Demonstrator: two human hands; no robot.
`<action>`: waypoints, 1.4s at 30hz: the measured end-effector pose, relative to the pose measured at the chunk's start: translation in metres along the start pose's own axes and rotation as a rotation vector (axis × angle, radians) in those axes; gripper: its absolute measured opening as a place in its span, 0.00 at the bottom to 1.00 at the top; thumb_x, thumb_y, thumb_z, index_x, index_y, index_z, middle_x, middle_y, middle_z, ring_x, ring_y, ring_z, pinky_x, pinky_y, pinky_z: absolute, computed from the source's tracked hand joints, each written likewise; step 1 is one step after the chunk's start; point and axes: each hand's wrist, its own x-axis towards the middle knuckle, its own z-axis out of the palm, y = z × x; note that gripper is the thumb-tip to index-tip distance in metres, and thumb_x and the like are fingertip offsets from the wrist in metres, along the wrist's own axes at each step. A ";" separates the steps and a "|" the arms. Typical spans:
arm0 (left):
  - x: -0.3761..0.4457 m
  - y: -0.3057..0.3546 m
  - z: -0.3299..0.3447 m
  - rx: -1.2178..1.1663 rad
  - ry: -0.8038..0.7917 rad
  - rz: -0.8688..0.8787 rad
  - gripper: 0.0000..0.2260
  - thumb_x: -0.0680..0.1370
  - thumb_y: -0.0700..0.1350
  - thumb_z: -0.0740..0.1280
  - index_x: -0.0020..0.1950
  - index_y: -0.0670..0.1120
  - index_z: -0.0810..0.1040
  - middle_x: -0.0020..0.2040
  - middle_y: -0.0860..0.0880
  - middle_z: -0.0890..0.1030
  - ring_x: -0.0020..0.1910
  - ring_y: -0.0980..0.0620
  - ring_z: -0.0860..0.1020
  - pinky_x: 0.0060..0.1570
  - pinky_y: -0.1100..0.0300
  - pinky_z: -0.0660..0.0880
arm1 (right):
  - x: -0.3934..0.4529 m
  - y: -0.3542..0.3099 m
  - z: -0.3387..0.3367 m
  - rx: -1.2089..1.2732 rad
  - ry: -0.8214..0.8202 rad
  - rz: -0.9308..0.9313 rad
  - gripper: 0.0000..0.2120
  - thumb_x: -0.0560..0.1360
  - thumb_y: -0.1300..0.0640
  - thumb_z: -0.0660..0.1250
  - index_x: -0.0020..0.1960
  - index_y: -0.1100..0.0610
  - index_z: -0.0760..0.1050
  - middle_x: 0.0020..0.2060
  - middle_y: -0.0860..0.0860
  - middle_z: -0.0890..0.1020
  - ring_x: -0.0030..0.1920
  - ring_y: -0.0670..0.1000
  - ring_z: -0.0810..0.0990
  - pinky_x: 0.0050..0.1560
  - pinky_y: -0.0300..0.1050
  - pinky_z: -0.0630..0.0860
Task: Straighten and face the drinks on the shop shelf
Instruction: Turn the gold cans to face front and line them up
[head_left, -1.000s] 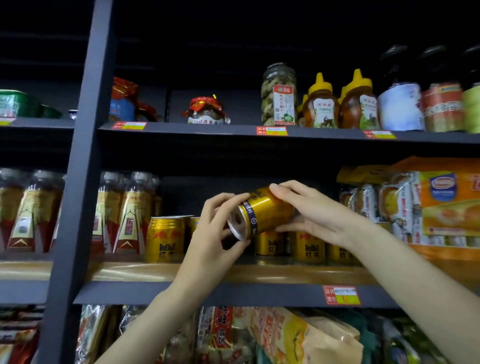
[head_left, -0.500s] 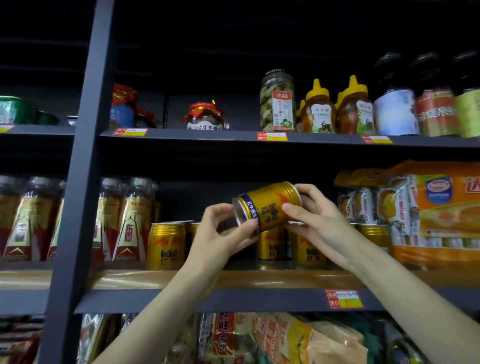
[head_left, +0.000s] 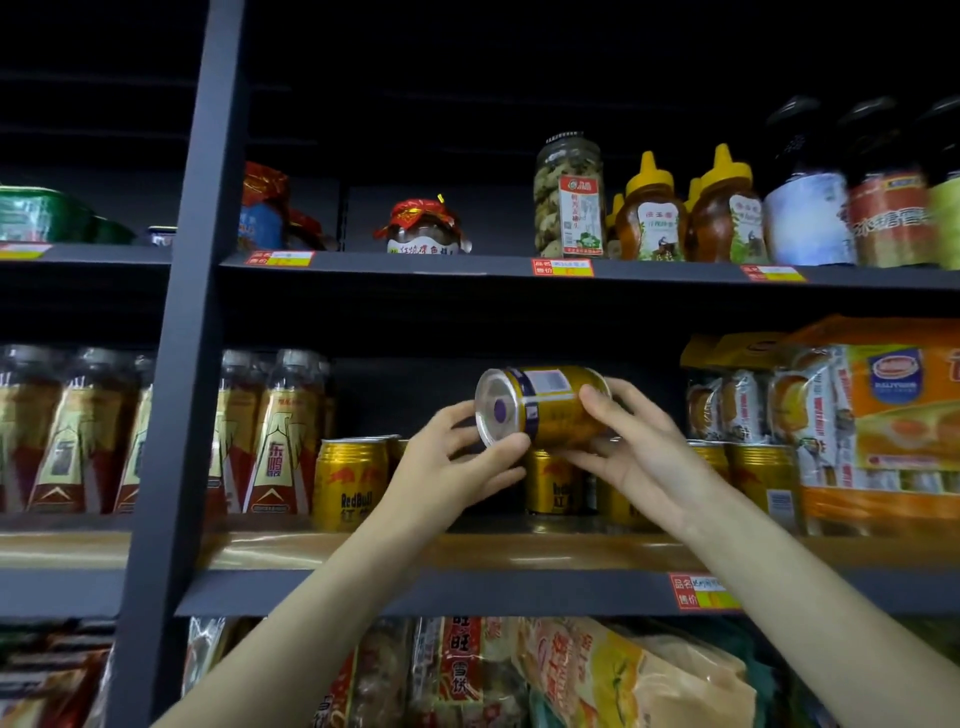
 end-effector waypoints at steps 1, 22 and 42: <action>0.000 0.001 0.000 -0.064 -0.007 -0.034 0.24 0.69 0.45 0.70 0.64 0.45 0.69 0.56 0.45 0.80 0.52 0.51 0.81 0.48 0.60 0.79 | -0.001 0.000 0.000 -0.058 -0.009 -0.050 0.21 0.66 0.58 0.70 0.59 0.58 0.73 0.56 0.57 0.80 0.55 0.54 0.82 0.49 0.50 0.81; 0.001 0.002 -0.005 0.601 0.044 0.544 0.35 0.67 0.42 0.77 0.66 0.58 0.61 0.62 0.62 0.73 0.63 0.65 0.70 0.57 0.71 0.70 | -0.017 -0.003 0.016 0.183 -0.095 0.313 0.17 0.75 0.54 0.64 0.63 0.58 0.72 0.55 0.66 0.80 0.51 0.61 0.83 0.44 0.52 0.82; 0.028 -0.031 -0.096 1.378 0.195 0.245 0.13 0.77 0.45 0.63 0.59 0.44 0.78 0.61 0.46 0.77 0.64 0.43 0.71 0.64 0.44 0.64 | 0.021 0.021 0.017 -1.190 0.008 -0.247 0.19 0.69 0.51 0.75 0.53 0.47 0.68 0.54 0.48 0.69 0.55 0.49 0.70 0.47 0.41 0.72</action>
